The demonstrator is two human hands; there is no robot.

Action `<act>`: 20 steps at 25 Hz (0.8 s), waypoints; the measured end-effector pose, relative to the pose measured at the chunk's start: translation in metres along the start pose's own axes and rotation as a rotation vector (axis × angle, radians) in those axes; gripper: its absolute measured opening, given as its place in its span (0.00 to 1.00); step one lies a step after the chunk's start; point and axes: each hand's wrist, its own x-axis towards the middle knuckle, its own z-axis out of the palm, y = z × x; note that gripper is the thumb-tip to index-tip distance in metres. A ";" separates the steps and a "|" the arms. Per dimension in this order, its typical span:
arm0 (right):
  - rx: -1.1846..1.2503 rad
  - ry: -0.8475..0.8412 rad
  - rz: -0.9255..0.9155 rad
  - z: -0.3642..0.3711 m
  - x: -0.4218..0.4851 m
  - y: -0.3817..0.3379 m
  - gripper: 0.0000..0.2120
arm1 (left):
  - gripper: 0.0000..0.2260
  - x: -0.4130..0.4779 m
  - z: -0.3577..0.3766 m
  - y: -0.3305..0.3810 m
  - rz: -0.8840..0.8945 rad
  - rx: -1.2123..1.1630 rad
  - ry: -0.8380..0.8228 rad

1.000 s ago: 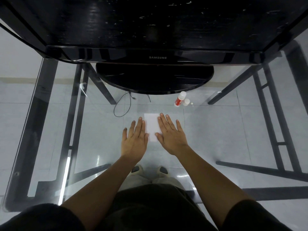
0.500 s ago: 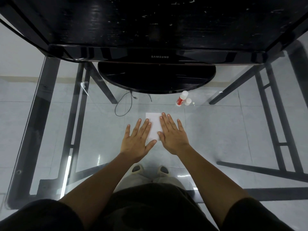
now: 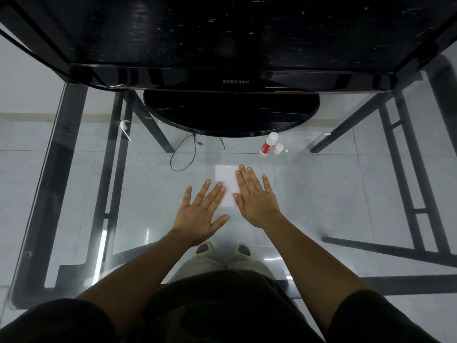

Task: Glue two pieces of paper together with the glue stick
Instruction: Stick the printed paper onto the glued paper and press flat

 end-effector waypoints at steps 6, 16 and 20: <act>0.005 -0.010 -0.005 -0.002 0.000 0.000 0.30 | 0.29 -0.005 0.001 -0.012 0.077 0.062 -0.017; 0.013 -0.007 -0.007 -0.001 -0.001 0.001 0.30 | 0.28 -0.005 0.003 -0.003 0.085 0.038 -0.011; 0.013 -0.009 -0.007 -0.002 -0.001 0.000 0.30 | 0.27 0.011 -0.004 -0.005 -0.098 -0.044 0.033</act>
